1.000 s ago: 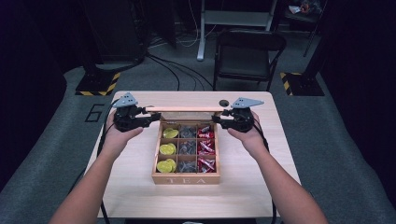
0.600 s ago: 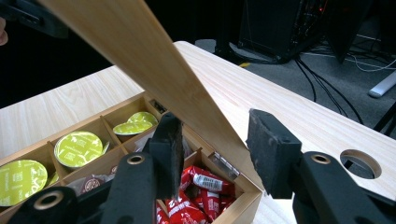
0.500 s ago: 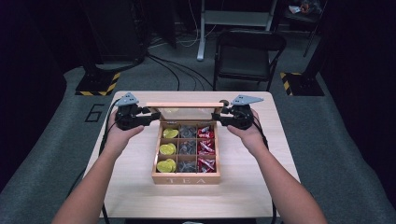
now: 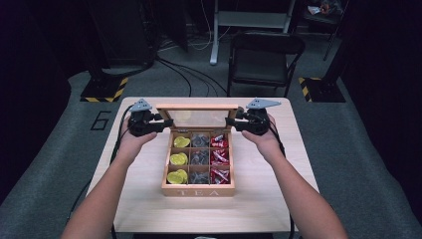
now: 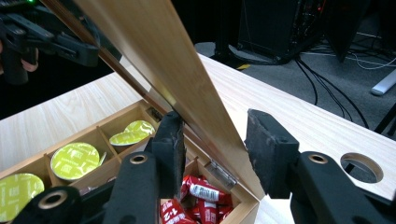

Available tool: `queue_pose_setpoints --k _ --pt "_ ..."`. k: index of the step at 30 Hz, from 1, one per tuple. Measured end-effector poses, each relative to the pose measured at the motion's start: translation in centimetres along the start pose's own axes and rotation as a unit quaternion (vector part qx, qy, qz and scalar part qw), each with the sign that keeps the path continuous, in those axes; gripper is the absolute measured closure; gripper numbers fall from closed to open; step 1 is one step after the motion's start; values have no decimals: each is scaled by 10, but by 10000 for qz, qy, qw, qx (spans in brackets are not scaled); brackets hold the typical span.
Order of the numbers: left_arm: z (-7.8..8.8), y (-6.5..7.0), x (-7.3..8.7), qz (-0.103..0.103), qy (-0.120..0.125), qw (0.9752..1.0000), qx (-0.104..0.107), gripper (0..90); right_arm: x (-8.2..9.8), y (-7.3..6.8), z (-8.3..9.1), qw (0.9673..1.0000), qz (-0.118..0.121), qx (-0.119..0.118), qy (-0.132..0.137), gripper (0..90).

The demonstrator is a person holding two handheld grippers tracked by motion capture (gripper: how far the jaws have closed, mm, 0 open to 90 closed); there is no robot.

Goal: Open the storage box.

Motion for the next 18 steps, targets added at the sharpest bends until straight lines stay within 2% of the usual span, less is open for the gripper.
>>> queue_pose_setpoints --k 4,13,18 --pt "-6 -1 2 -61 16 10000 -8 569 -3 3 -2 10000 -25 21 46 581" --pt "-14 -6 3 -26 14 10000 -48 592 -7 10 -5 9997 -166 101 153 575" --pt "-17 -8 2 40 64 9999 -99 608 -2 11 -3 9994 -322 150 38 533"
Point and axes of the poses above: each handheld gripper's, and its own axes: z roughly backward along the jaws, x roughly out of its underside, y roughly to its right, the point moved 6 cm from there along -z, roughly forward along the jaws, and after that the axes turned 11 degrees about -x, right-handed, at the moved point
